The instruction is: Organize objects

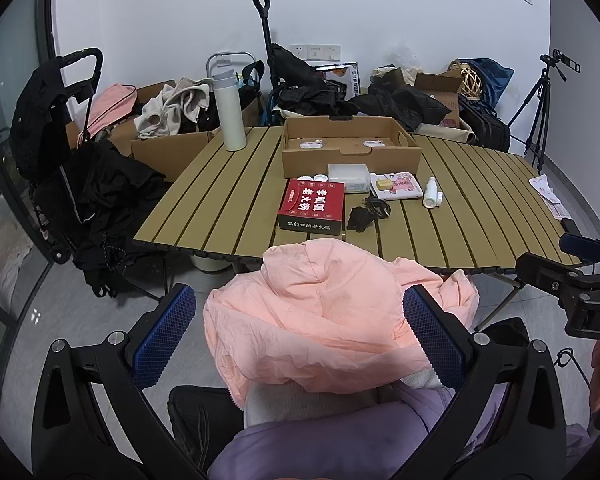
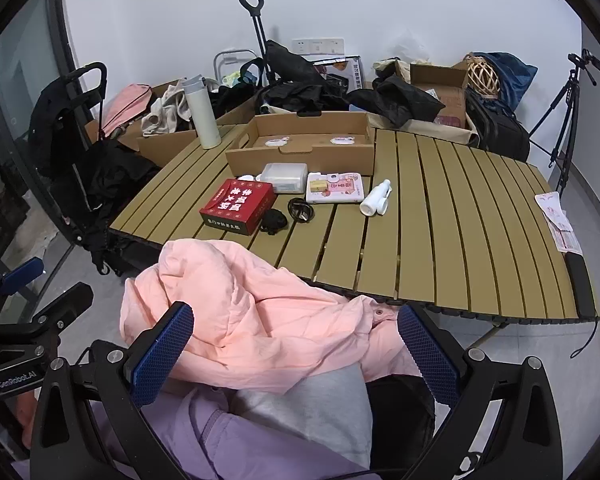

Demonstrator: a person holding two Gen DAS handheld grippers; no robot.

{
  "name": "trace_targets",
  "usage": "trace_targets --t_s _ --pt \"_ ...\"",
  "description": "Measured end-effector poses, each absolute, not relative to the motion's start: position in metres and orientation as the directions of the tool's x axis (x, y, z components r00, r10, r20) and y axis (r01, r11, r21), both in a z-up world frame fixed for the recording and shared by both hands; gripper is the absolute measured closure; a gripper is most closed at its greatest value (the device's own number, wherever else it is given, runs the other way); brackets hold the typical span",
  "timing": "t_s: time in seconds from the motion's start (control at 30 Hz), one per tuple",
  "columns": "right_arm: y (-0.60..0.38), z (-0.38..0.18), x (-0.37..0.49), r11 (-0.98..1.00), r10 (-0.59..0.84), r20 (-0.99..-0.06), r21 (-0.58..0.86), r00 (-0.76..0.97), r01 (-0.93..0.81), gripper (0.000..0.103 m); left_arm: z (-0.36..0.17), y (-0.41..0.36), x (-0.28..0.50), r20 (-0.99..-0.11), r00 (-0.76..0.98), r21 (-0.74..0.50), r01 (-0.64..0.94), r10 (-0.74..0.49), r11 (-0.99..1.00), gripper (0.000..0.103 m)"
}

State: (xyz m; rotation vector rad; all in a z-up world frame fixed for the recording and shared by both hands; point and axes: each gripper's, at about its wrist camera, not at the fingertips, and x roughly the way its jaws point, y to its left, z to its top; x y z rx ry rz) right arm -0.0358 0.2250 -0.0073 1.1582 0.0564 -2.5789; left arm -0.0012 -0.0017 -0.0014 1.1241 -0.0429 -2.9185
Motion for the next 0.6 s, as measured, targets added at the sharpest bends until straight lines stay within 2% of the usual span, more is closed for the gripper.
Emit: trace_targets --t_s 0.6 --pt "0.2227 -0.0108 -0.0366 -0.947 -0.268 -0.744 0.087 -0.612 0.309 0.000 -0.0026 -0.0016 -0.0023 -0.677 -0.736 0.029 0.010 -0.028 -1.000 0.000"
